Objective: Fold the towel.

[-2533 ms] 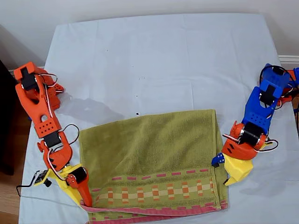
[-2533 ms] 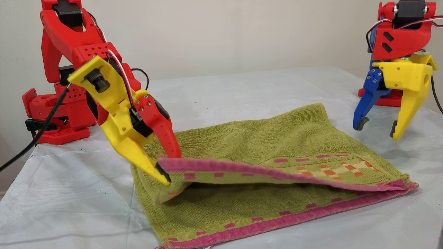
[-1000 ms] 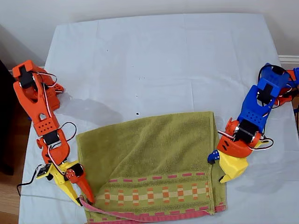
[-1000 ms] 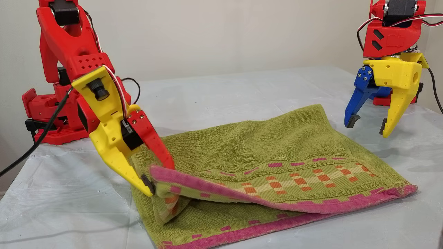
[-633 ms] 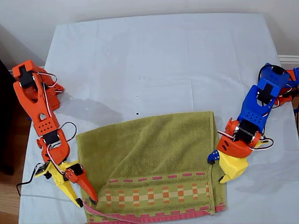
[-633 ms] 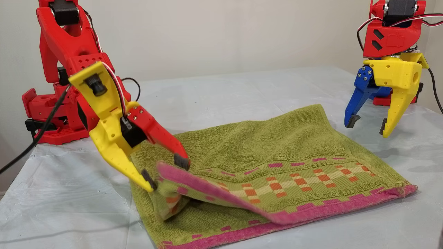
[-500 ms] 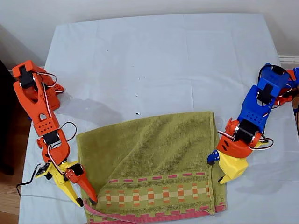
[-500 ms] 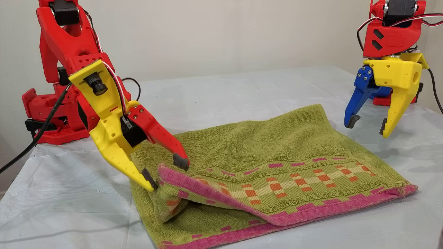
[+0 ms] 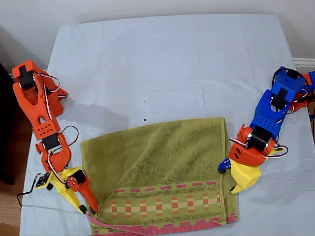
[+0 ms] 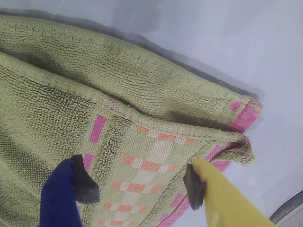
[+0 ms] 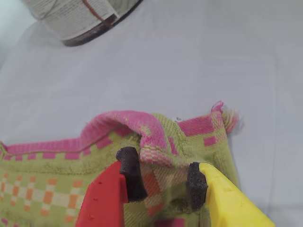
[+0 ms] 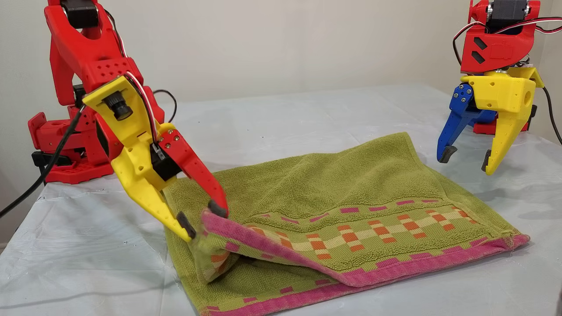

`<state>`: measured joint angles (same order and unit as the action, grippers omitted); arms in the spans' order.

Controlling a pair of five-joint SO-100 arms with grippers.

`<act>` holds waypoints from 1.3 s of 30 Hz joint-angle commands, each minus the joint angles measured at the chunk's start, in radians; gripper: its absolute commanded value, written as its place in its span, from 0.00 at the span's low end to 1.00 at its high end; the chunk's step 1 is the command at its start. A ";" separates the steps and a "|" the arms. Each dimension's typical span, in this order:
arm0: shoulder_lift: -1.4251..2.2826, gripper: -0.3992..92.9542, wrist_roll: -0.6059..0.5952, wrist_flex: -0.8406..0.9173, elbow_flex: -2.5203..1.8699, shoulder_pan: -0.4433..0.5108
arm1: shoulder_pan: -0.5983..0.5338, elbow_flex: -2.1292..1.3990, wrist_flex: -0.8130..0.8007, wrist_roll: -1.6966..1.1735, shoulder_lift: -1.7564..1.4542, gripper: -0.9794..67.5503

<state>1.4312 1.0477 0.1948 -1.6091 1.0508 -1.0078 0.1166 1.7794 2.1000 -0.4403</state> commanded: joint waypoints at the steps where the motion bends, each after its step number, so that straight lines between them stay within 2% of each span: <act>1: 0.123 0.35 -0.002 0.048 0.074 -0.006 | 0.003 0.091 -0.009 0.006 -0.144 0.59; 3: 0.144 0.40 0.006 0.054 0.048 -0.008 | 0.003 0.091 -0.009 0.006 -0.144 0.59; 7: 0.225 0.41 0.006 0.066 -0.028 -0.012 | 0.003 0.091 -0.005 0.008 -0.147 0.59; 16: 0.419 0.34 -0.041 0.285 -0.075 -0.037 | 0.020 0.091 0.006 -0.017 -0.169 0.59; 17: 0.436 0.30 -0.051 0.285 -0.086 -0.038 | 0.021 0.091 0.008 -0.018 -0.170 0.58; 20: 0.446 0.08 -0.104 0.288 -0.095 -0.038 | 0.028 0.091 0.015 -0.034 -0.175 0.53; 21: 0.448 0.03 -0.106 0.293 -0.097 -0.040 | 0.029 0.091 0.017 -0.037 -0.175 0.51; 22: 0.454 0.01 -0.092 0.304 -0.104 -0.049 | 0.032 0.091 0.018 -0.043 -0.178 0.41; 23: 0.472 0.01 -0.091 0.310 -0.120 -0.055 | 0.035 0.091 0.018 -0.054 -0.183 0.24; 24: 0.497 0.01 -0.095 0.319 -0.137 -0.061 | 0.041 0.089 0.020 -0.069 -0.189 0.13; 25: 0.515 0.01 -0.092 0.337 -0.144 -0.069 | 0.044 0.089 0.020 -0.081 -0.195 0.07; 27: 0.572 0.01 -0.064 0.396 -0.166 -0.089 | 0.057 0.089 0.020 -0.114 -0.210 0.02; 31: 0.716 0.01 0.003 0.546 -0.218 -0.129 | 0.084 0.048 0.021 -0.173 -0.264 0.02; 33: 0.799 0.01 0.106 0.609 -0.273 -0.169 | 0.106 -0.055 0.021 -0.198 -0.337 0.02; 39: 1.088 0.01 0.425 0.594 -0.589 -0.272 | 0.173 -0.360 0.021 -0.178 -0.543 0.02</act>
<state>2.3608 1.3438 0.7915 -2.0970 0.8191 -0.8621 -0.1473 1.7978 1.9144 -0.7102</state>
